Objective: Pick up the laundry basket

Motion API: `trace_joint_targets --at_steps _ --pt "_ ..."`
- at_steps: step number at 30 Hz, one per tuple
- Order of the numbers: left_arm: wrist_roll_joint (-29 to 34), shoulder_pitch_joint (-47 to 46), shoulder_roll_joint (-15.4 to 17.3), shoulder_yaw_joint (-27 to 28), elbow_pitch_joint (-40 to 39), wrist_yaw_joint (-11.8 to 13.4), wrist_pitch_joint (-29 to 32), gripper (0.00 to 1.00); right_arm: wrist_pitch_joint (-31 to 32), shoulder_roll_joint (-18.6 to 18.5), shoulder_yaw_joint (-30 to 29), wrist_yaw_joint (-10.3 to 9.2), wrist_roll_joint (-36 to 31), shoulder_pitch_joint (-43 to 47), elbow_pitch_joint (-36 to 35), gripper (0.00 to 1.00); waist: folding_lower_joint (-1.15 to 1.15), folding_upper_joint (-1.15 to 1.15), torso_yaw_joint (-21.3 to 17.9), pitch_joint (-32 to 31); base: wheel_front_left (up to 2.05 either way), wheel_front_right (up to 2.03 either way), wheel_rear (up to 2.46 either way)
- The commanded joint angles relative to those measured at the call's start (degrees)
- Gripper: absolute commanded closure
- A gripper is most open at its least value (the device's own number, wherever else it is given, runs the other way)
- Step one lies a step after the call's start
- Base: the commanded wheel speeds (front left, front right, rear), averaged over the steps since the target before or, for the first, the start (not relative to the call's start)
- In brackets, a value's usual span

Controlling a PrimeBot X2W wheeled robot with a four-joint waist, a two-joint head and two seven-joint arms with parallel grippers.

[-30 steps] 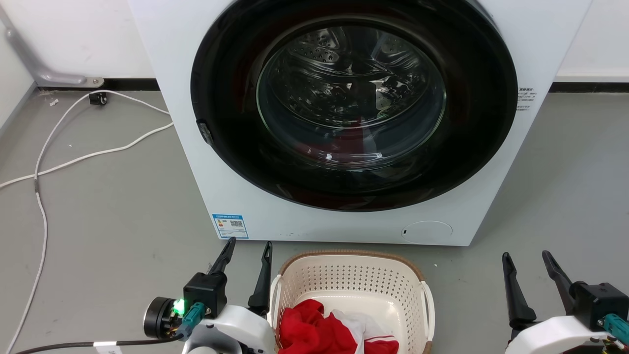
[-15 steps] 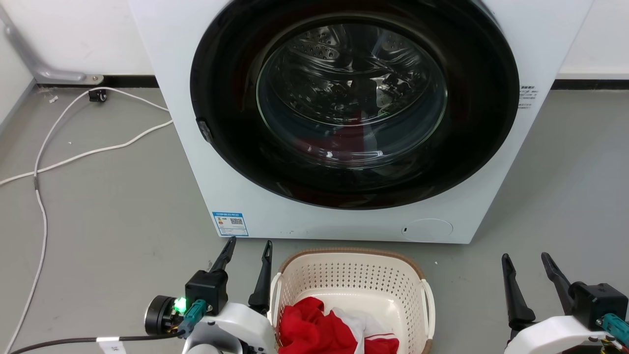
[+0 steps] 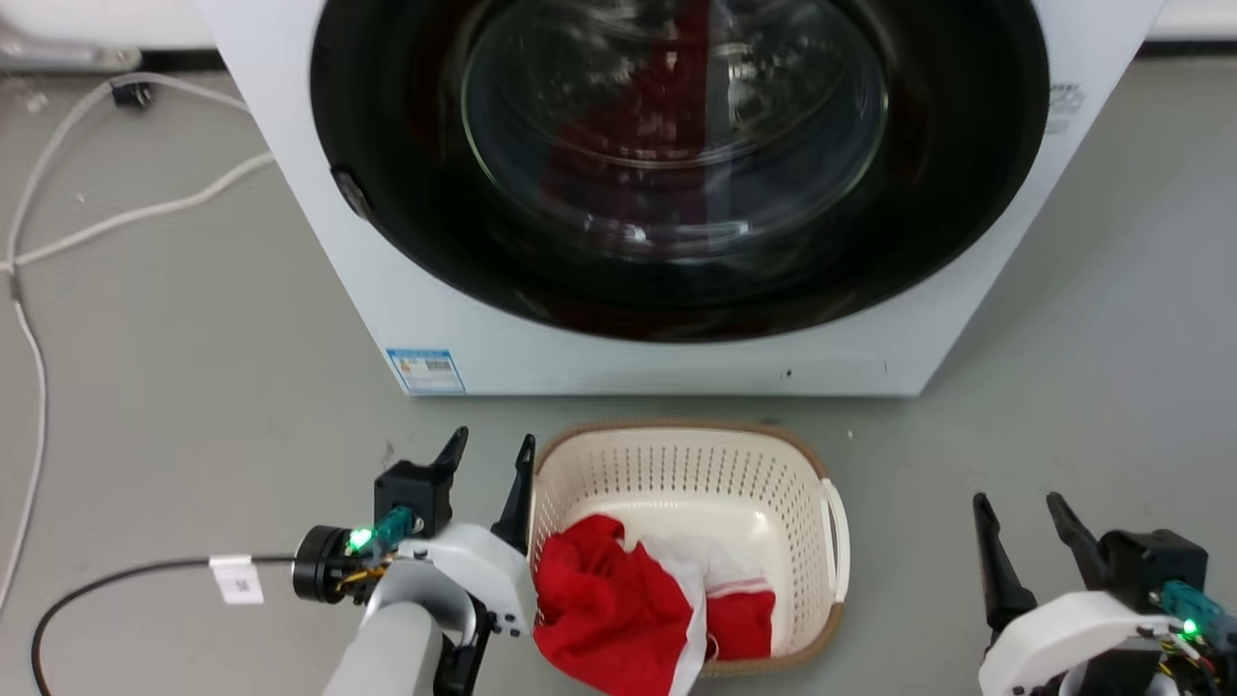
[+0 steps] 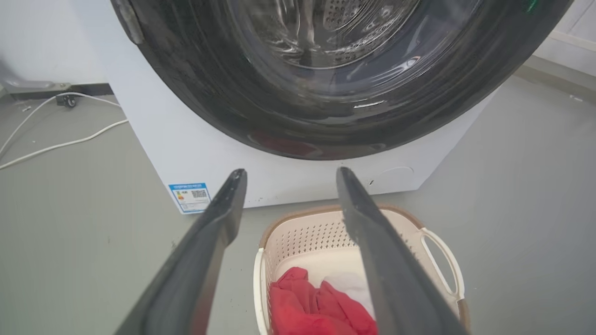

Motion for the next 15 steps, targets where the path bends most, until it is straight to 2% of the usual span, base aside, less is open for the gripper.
trace_joint_targets --at_steps 1,7,15 --pt "-0.5 -1.7 0.1 0.2 1.6 -0.2 0.3 0.0 -0.1 0.0 0.1 -0.02 0.9 -1.6 1.3 0.0 0.0 0.0 -0.8 3.4 0.0 0.0 0.0" --pt "-2.0 -7.0 0.7 0.7 8.3 -1.1 1.8 0.0 -0.4 0.0 1.0 -0.02 1.5 -6.8 8.5 0.0 0.0 0.0 -1.7 10.1 0.0 0.0 0.0" --pt "-3.9 -14.6 1.4 0.7 18.0 -2.3 3.7 0.0 -2.7 0.0 3.3 -0.02 2.4 -17.0 22.4 0.0 0.0 0.0 -2.8 19.5 0.0 0.0 0.0"
